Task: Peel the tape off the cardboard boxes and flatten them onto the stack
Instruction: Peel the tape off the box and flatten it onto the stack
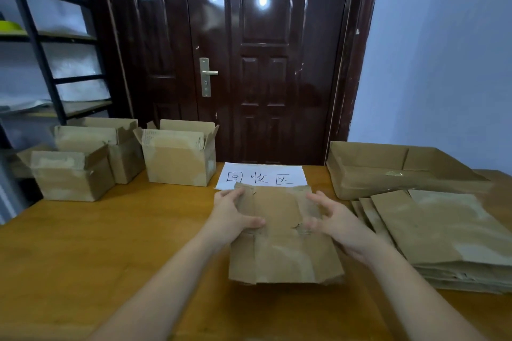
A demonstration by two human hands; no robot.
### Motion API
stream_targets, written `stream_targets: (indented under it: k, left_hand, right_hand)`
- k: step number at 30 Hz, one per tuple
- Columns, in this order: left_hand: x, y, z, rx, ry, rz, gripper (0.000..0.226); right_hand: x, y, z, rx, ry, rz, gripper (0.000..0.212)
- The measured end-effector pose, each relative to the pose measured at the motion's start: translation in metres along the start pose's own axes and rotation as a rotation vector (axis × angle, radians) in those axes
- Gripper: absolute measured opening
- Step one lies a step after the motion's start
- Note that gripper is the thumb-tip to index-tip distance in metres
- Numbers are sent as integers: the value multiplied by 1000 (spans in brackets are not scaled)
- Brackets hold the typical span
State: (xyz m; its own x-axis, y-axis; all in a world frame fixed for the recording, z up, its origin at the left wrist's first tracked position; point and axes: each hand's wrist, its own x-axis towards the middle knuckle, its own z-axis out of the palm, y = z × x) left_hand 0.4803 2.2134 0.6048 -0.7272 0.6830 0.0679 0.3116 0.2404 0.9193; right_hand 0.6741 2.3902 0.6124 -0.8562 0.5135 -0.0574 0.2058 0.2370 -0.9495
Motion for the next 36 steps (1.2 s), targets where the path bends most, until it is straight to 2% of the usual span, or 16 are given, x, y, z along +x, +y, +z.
stream_targets:
  k: [2, 3, 6, 9, 12, 16, 19, 21, 25, 27, 29, 33, 36]
  left_hand:
    - [3, -9, 4, 120, -6, -7, 110]
    - [3, -15, 8, 168, -13, -15, 110]
    - [3, -31, 18, 316, -48, -21, 98]
    - [0, -48, 27, 541, -52, 21, 81]
    - [-7, -60, 31, 866, 33, 91, 77]
    - [-13, -62, 34, 1045, 60, 164, 75]
    - [-22, -47, 35, 1194, 83, 353, 61]
    - [-34, -37, 41, 1163, 20, 440, 63]
    - [-59, -30, 52, 1042, -168, 351, 112]
    - [-61, -34, 46, 1032, -219, 313, 118]
    - [-59, -39, 31, 978, -262, 261, 113]
    - [-45, -55, -5, 844, -316, 92, 86]
    - [-33, -66, -25, 846, -208, 15, 68]
  right_hand:
    - [5, 9, 6, -278, -62, -25, 120]
    - [7, 14, 10, -393, -83, -60, 123]
    - [14, 34, 18, -641, -108, -123, 117]
    - [19, 47, 17, -797, -178, -59, 101]
    - [18, 53, 13, -898, -257, -47, 103]
    - [16, 66, 12, -947, -227, -78, 106]
    - [15, 67, 13, -951, -203, -69, 102]
    - [15, 66, 16, -985, -179, -69, 99]
    - [9, 61, 27, -1053, -84, -82, 85]
    - [7, 55, 28, -1079, -57, -97, 87]
    - [5, 48, 27, -1087, -11, -109, 84]
    - [2, 45, 27, -1012, 22, -169, 43]
    - [-4, 47, 35, -924, -2, -206, 30]
